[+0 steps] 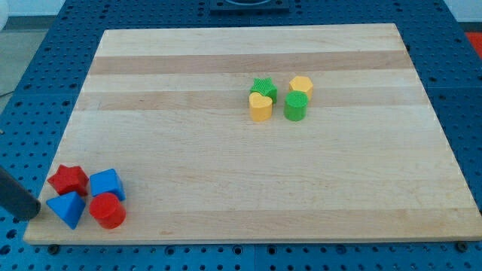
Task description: Move the red circle diagonally towards the yellow heart
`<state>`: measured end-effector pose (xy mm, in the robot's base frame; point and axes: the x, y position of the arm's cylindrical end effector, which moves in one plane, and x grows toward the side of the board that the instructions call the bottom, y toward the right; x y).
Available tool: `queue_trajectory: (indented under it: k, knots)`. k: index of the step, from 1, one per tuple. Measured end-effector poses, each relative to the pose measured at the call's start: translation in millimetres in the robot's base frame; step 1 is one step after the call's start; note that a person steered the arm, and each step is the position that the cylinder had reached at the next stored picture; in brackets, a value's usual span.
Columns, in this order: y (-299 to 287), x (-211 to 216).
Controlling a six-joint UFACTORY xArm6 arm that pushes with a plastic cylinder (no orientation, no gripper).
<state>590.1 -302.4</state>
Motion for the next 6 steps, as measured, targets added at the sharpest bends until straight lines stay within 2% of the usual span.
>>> queue_trajectory:
  k: [1,2,3,4,6]
  knots:
    - [38,20]
    - [92,13]
    - [144,-24]
    - [166,-51]
    - [159,3]
